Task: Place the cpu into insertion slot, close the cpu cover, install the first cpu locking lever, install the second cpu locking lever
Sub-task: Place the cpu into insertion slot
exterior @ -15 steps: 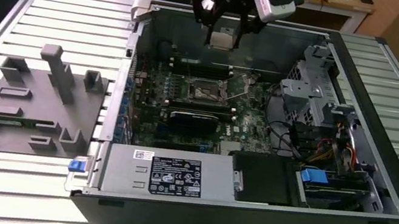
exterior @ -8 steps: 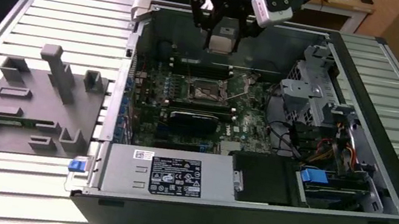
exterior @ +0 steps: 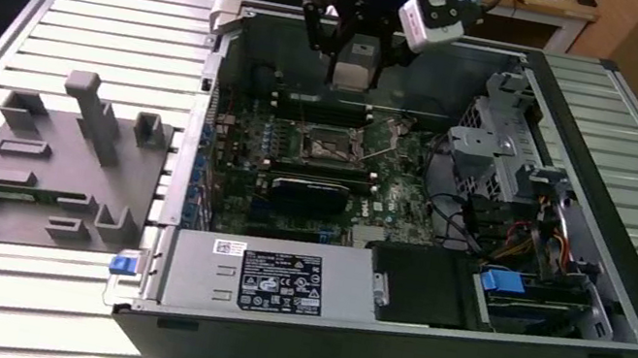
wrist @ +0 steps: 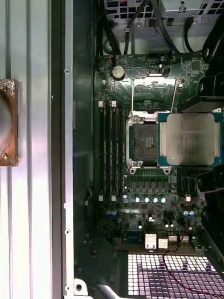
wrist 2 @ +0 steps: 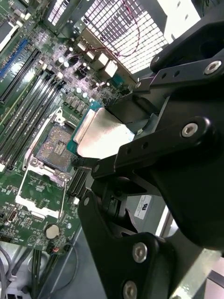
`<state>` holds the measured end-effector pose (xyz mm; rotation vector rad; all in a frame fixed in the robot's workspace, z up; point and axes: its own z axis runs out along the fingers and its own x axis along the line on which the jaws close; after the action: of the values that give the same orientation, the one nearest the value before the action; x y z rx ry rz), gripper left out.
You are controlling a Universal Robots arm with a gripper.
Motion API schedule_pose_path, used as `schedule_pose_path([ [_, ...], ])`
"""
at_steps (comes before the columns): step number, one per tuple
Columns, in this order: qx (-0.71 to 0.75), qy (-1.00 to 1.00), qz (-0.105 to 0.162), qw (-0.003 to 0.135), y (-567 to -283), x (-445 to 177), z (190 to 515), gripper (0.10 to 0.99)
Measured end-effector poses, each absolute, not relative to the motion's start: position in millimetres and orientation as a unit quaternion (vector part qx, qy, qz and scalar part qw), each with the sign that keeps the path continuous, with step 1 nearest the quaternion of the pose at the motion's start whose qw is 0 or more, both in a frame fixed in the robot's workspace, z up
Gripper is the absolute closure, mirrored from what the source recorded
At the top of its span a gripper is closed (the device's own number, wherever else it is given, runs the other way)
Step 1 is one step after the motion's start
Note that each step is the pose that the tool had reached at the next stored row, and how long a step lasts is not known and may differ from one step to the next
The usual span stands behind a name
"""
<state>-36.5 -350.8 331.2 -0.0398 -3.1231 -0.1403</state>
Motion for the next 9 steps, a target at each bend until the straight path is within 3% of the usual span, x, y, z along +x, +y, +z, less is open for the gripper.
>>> schedule_pose_path([
  [9,-0.064,-0.997,-0.045,0.005,-350.8,-36.5,327.3,0.549],
])
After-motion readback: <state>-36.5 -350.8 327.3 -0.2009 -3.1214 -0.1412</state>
